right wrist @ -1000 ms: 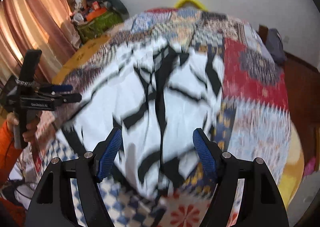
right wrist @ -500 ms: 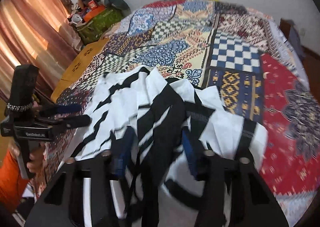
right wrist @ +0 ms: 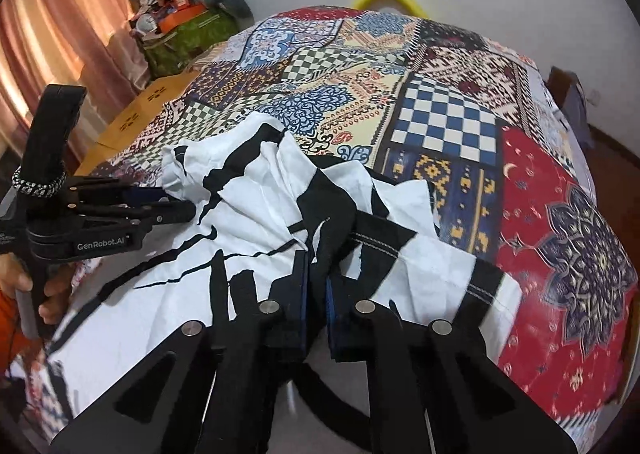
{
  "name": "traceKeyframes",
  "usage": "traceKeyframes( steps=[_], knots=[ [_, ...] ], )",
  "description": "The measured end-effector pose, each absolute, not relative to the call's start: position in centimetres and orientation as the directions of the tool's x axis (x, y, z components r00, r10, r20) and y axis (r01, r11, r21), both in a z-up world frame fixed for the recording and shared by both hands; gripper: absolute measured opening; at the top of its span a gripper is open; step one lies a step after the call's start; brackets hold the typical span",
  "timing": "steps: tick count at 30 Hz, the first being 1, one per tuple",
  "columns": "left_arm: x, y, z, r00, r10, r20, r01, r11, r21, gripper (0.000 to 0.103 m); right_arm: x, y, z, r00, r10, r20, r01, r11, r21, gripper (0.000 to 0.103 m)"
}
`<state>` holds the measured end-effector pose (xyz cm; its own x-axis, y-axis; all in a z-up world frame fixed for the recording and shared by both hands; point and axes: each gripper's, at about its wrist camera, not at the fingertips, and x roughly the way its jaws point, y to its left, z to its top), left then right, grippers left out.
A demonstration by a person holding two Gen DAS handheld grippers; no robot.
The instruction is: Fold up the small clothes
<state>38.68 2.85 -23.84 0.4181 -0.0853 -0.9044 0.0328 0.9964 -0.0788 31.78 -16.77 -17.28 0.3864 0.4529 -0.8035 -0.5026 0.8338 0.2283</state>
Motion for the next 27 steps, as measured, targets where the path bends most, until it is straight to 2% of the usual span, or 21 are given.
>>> traceKeyframes(
  steps=[3,6,12,14,18,23,27],
  knots=[
    [37.2,3.1,-21.4,0.468,-0.047,-0.883,0.024,0.999,-0.04,0.034,30.7,-17.5,-15.2,0.408,0.464,-0.787,-0.492,0.837,0.238,0.009],
    [35.6,2.6,-19.5,0.486,-0.097,-0.868,0.084,0.994,-0.064,0.034,28.1,-17.4,-12.9,0.43,0.482,-0.763,-0.547,0.811,0.205,0.011],
    [32.3,0.1,-20.1,0.419,-0.175,-0.891,0.193,0.976,-0.101,0.035,24.7,-16.4,-13.6,0.351,0.523,-0.777,-0.602,0.761,0.24,0.028],
    [31.2,-0.9,-21.5,0.379,-0.165,-0.911,0.224,0.971,-0.083,0.036,23.7,-15.4,-15.4,0.29,0.504,-0.813,-0.618,0.748,0.243,0.028],
    [28.4,-2.1,-23.2,0.431,-0.058,-0.901,0.291,0.954,0.078,0.041,22.5,-14.4,-18.5,0.262,0.408,-0.874,-0.657,0.739,0.148,0.028],
    [26.4,-1.3,-23.1,0.43,-0.032,-0.902,0.288,0.952,0.103,0.042,22.9,-16.4,-18.6,0.243,0.423,-0.873,-0.605,0.77,0.204,0.027],
    [25.3,0.3,-22.7,0.43,-0.039,-0.902,0.255,0.964,0.08,0.052,21.8,-18.0,-18.0,0.265,0.411,-0.873,-0.586,0.787,0.193,0.028]
  ],
)
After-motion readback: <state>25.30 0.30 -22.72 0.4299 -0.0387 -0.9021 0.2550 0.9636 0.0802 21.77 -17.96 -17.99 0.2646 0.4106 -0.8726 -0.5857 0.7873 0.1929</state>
